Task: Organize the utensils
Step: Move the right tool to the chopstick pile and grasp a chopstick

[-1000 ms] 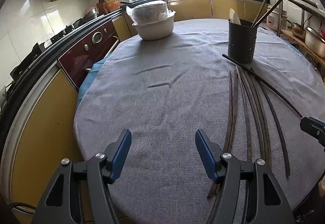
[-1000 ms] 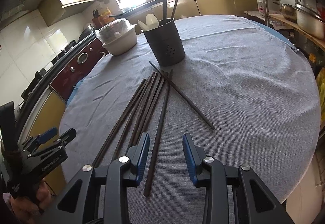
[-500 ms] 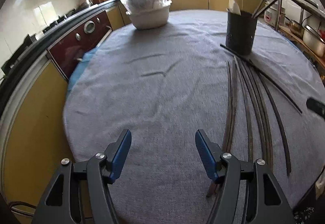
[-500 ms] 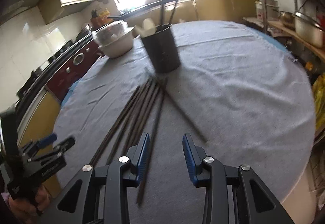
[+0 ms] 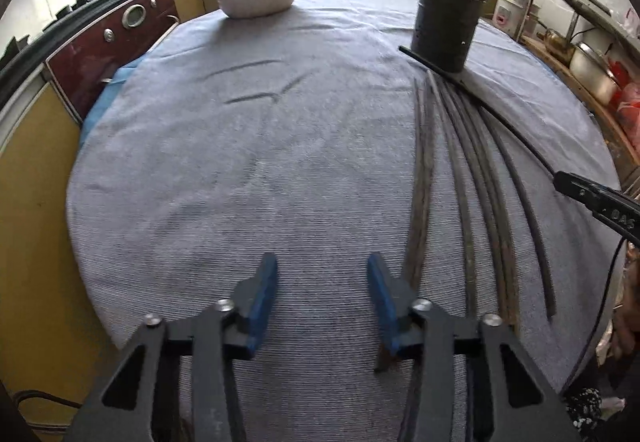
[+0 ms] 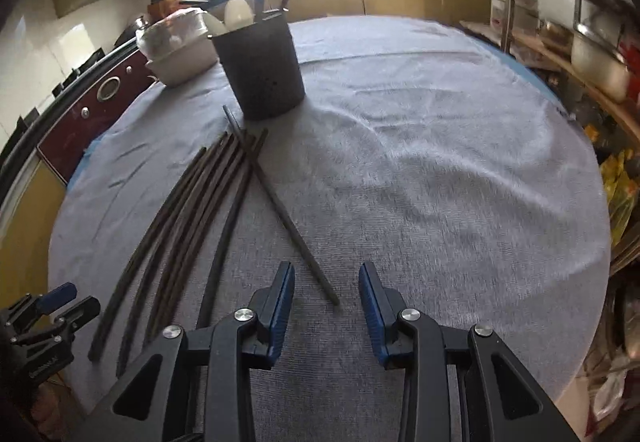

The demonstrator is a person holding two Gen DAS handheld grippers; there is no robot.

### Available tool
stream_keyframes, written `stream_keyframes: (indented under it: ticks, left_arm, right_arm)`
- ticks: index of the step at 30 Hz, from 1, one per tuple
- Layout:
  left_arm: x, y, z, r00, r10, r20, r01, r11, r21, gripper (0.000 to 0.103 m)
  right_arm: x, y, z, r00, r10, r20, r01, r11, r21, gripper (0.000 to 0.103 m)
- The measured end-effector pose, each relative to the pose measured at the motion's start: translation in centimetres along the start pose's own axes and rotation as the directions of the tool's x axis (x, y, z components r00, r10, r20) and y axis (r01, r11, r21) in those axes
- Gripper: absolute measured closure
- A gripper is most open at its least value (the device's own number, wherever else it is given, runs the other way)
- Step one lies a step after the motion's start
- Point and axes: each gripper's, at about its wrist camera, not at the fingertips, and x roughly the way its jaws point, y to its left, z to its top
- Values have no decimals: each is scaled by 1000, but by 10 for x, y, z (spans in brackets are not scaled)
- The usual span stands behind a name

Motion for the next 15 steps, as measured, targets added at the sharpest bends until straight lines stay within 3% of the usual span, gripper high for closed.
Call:
stream_keyframes:
  ticks: [1, 2, 7, 15]
  left_arm:
    - [0, -1, 1, 1000, -7, -1, 7, 1000, 4, 65]
    - [0, -2, 2, 1000, -14, 0, 14, 1000, 10, 67]
    - [-1, -8, 2, 999, -54, 6, 54, 998, 19, 81]
    - [-3, -15, 1, 993, -117, 9, 117, 993, 22, 82]
  right_arm:
    - [1, 1, 0, 1000, -1, -1, 1, 1000, -9, 89]
    - [1, 2, -1, 1000, 1, -7, -1, 1000, -16, 93]
    - [-3, 6, -5, 999, 42, -23, -43, 999, -26, 95]
    - [-14, 2, -21, 972, 214, -100, -208, 976, 67, 97]
